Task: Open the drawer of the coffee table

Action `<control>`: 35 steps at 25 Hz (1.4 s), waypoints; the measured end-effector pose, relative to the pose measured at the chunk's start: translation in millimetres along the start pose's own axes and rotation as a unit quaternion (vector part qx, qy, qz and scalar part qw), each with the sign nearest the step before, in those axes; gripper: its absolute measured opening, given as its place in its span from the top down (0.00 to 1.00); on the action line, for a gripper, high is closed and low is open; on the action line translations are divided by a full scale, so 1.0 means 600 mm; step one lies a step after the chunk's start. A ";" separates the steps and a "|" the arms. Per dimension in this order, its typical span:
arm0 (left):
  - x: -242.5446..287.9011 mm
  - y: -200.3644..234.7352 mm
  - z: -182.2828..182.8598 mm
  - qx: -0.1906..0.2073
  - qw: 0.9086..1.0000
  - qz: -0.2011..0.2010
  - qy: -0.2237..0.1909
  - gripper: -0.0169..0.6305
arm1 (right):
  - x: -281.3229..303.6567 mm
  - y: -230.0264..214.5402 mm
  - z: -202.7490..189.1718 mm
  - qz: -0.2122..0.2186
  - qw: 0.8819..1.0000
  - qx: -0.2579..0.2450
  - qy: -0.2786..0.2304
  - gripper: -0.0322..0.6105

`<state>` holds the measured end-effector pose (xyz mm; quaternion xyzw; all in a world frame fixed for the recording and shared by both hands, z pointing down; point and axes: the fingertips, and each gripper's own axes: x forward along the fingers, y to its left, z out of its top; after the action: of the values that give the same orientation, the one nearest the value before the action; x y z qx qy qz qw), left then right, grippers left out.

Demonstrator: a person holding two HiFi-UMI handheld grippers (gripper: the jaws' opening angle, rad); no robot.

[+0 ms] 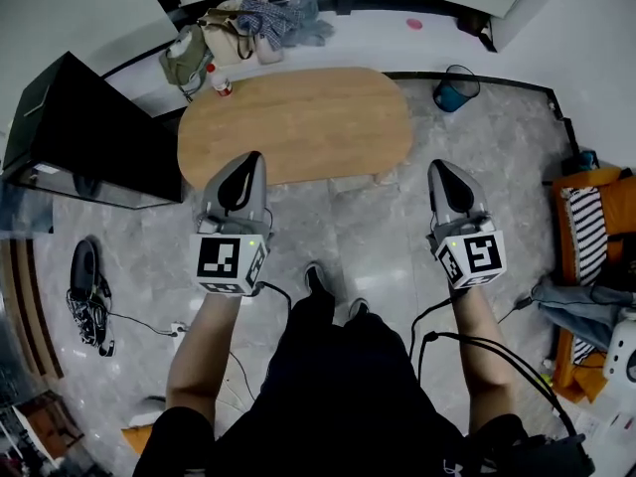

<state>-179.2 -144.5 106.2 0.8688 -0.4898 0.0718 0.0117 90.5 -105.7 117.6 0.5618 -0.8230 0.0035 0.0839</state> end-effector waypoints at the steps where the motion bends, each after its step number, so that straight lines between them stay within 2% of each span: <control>1: 0.009 0.000 -0.008 -0.001 1.000 -0.006 0.003 0.97 | 0.004 0.000 -0.008 -0.003 1.000 0.004 0.006 0.95; 8: 0.060 -0.005 -0.072 0.005 0.999 -0.029 0.025 0.97 | 0.024 -0.015 -0.080 -0.018 0.999 0.019 0.032 0.95; 11: 0.080 -0.003 -0.101 0.004 0.999 -0.019 0.036 0.97 | 0.033 -0.039 -0.121 -0.035 0.998 0.028 0.041 0.95; 15: 0.108 -0.009 -0.114 0.012 0.999 -0.001 0.035 0.97 | 0.048 -0.081 -0.146 -0.060 0.997 0.039 0.024 0.95; 19: 0.130 -0.018 -0.138 0.022 0.999 0.008 0.031 0.97 | 0.073 -0.103 -0.165 -0.053 0.998 0.028 0.007 0.95; 23: 0.152 -0.024 -0.173 0.026 0.999 0.014 0.024 0.97 | 0.092 -0.121 -0.211 -0.041 0.999 0.022 0.006 0.95; 26: 0.165 -0.019 -0.215 0.023 0.999 0.018 0.026 0.97 | 0.100 -0.122 -0.250 -0.033 0.999 0.015 0.005 0.95; 30: 0.180 -0.027 -0.301 0.011 0.999 0.020 0.047 0.97 | 0.106 -0.116 -0.323 -0.017 1.000 0.008 0.023 0.95; 35: 0.195 -0.053 -0.400 -0.007 0.997 0.004 0.072 0.97 | 0.114 -0.115 -0.422 -0.009 0.999 0.015 0.051 0.95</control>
<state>-119.5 -205.6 361.0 0.8594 -0.4913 0.1309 0.0533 164.4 -169.0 371.0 0.5691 -0.8126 0.0443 0.1176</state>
